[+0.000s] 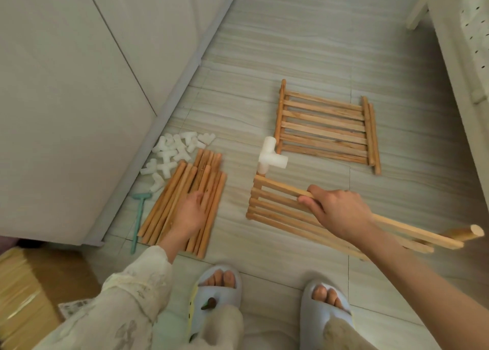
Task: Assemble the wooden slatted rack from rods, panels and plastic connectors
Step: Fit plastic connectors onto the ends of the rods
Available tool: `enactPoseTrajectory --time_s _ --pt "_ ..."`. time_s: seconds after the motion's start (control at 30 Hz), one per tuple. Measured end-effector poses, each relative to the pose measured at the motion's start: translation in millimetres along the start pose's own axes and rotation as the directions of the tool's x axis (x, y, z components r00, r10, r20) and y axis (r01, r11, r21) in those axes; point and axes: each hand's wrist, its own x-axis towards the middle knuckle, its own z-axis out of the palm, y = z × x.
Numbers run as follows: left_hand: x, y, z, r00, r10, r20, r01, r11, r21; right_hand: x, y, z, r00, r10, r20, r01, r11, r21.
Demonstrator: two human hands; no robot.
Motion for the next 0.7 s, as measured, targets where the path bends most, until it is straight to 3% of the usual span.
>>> enactPoseTrajectory --time_s 0.1,0.17,0.4,0.53,0.7 --pt "14.9 -40.8 10.5 0.983 -0.175 0.061 0.167 0.978 0.125 -4.3 -1.1 6.5 0.999 0.004 -0.047 -0.005 1.000 -0.018" --pt "21.3 -51.7 17.9 0.974 -0.217 0.063 0.202 0.961 0.190 -6.4 -1.2 13.0 0.995 0.001 -0.104 0.000 1.000 0.007" --pt "34.9 -47.1 38.8 0.989 -0.136 -0.065 0.151 0.901 0.407 -9.9 -1.2 18.5 0.990 -0.015 -0.137 0.018 1.000 0.022" --pt "46.4 -47.2 40.7 0.982 -0.174 -0.079 0.191 0.912 0.364 -10.7 -5.3 13.0 0.996 0.014 -0.092 -0.010 0.999 0.049" --pt "65.2 -54.4 38.3 0.938 -0.345 -0.030 0.344 0.916 0.206 -8.9 -5.8 7.9 0.997 0.017 -0.075 -0.015 0.999 0.029"
